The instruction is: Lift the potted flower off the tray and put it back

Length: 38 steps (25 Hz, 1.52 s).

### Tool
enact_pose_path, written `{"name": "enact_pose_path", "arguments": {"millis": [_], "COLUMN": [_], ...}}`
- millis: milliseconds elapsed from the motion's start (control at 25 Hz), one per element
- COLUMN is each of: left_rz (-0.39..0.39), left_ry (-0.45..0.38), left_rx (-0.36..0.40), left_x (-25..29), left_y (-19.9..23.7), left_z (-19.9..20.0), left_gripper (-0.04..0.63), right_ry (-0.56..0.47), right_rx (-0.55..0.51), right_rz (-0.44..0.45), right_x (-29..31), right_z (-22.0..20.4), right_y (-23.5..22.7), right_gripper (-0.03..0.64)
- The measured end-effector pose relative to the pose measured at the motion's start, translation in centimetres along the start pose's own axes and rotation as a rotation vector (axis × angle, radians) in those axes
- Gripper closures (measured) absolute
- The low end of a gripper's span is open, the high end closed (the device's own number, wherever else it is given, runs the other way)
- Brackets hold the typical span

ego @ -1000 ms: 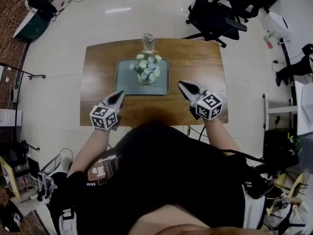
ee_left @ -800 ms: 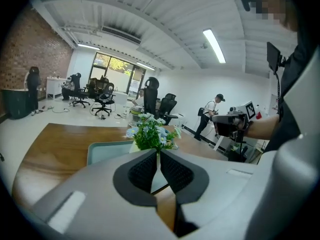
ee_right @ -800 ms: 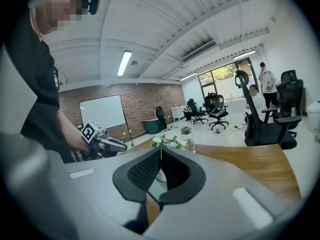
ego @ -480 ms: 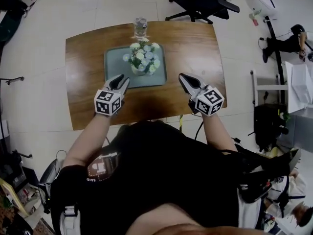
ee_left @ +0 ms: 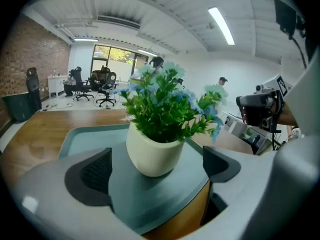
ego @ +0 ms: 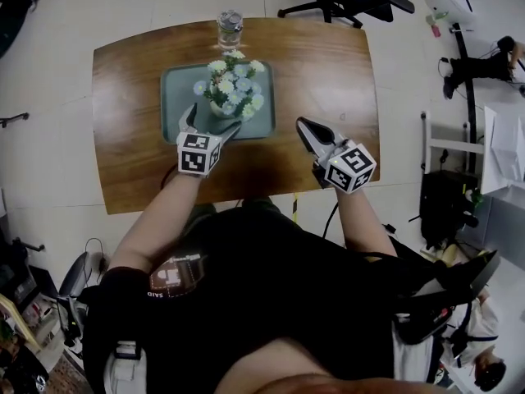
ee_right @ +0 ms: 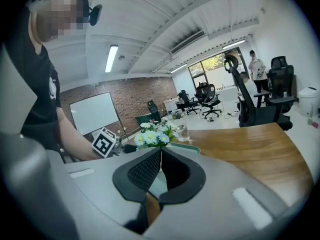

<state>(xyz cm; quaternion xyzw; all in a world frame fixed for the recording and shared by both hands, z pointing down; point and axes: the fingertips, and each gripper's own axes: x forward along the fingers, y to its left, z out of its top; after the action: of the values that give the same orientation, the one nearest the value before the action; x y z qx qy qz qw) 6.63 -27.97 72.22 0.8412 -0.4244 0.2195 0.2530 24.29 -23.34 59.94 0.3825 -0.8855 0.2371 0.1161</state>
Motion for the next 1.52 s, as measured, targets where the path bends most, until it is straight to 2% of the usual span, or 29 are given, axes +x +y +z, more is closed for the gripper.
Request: {"name": "enact_pose_path", "arguments": {"millis": [320, 520, 680, 720, 760, 1120, 1360, 1520], "left_rz": [0.105, 0.136, 0.207, 0.221, 0.228, 0.123, 0.096, 0.089], "left_ry": [-0.027, -0.02, 0.02, 0.019, 0.012, -0.019, -0.065, -0.088], "left_rx": [-0.138, -0.148, -0.163, -0.157, -0.151, -0.136, -0.098, -0.099], "left_x": [3.7, 5.5, 5.9, 5.8, 5.7, 4.5, 1.8, -0.3], "left_y": [0.1, -0.2, 0.9, 1.1, 1.2, 1.3, 2.3, 3.6], "left_z": [0.3, 0.7, 0.5, 0.7, 0.9, 1.5, 2.6, 2.9], "left_gripper": [0.012, 0.011, 0.014, 0.021, 0.067, 0.084, 0.094, 0.095], "right_ry": [0.01, 0.017, 0.024, 0.022, 0.02, 0.028, 0.043, 0.061], "right_rx": [0.036, 0.057, 0.065, 0.068, 0.07, 0.059, 0.04, 0.017], "right_rz": [0.022, 0.014, 0.006, 0.002, 0.0, 0.014, 0.047, 0.084], "right_x": [-0.6, -1.7, -2.3, -2.5, -2.5, -1.5, 0.9, 3.2], "right_z": [-1.9, -3.0, -3.6, -3.7, -3.8, -3.5, -2.8, -1.8], "right_y": [-2.0, -2.7, -3.2, -3.3, -3.4, -2.8, -0.7, 1.0], "right_gripper": [0.6, 0.6, 0.6, 0.6, 0.6, 0.6, 0.6, 0.6]}}
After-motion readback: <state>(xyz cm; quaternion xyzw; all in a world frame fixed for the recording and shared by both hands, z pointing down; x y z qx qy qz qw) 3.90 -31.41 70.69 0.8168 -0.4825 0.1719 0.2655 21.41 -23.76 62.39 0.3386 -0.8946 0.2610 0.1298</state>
